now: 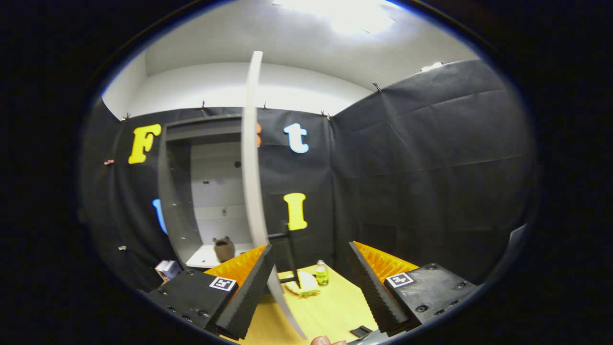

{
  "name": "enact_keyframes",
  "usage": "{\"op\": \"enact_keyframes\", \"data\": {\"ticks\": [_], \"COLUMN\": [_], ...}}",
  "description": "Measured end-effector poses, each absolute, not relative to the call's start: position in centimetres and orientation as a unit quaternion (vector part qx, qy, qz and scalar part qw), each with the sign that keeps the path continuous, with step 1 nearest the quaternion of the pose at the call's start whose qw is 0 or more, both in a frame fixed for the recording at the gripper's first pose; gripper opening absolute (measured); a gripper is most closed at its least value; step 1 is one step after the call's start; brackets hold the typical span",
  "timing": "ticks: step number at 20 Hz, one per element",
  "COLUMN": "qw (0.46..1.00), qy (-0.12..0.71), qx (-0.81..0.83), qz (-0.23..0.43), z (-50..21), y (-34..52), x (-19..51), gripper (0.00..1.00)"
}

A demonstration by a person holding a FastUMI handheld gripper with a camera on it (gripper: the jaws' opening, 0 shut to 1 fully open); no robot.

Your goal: Open the shoe cabinet door, grab the shoes and put them into the shoe cabinet, then close the shoe cabinet door.

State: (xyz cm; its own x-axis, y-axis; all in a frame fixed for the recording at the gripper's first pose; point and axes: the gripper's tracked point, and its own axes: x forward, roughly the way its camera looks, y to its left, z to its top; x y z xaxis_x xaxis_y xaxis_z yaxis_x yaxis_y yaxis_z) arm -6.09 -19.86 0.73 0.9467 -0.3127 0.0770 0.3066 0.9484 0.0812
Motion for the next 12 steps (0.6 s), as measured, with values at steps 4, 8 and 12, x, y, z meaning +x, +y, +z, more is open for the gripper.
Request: {"op": "enact_keyframes", "data": {"ticks": [4, 8, 12], "qw": [0.987, 0.991, 0.991], "qy": [-0.012, 0.012, 0.017], "qx": [0.028, 0.035, 0.051], "qz": [-0.156, -0.13, -0.124], "z": [-1.2, -2.8, -3.0], "y": [-21.2, -20.5, -18.9], "x": [-2.8, -1.2, -1.5], "gripper": [0.97, 0.98, 0.98]}}
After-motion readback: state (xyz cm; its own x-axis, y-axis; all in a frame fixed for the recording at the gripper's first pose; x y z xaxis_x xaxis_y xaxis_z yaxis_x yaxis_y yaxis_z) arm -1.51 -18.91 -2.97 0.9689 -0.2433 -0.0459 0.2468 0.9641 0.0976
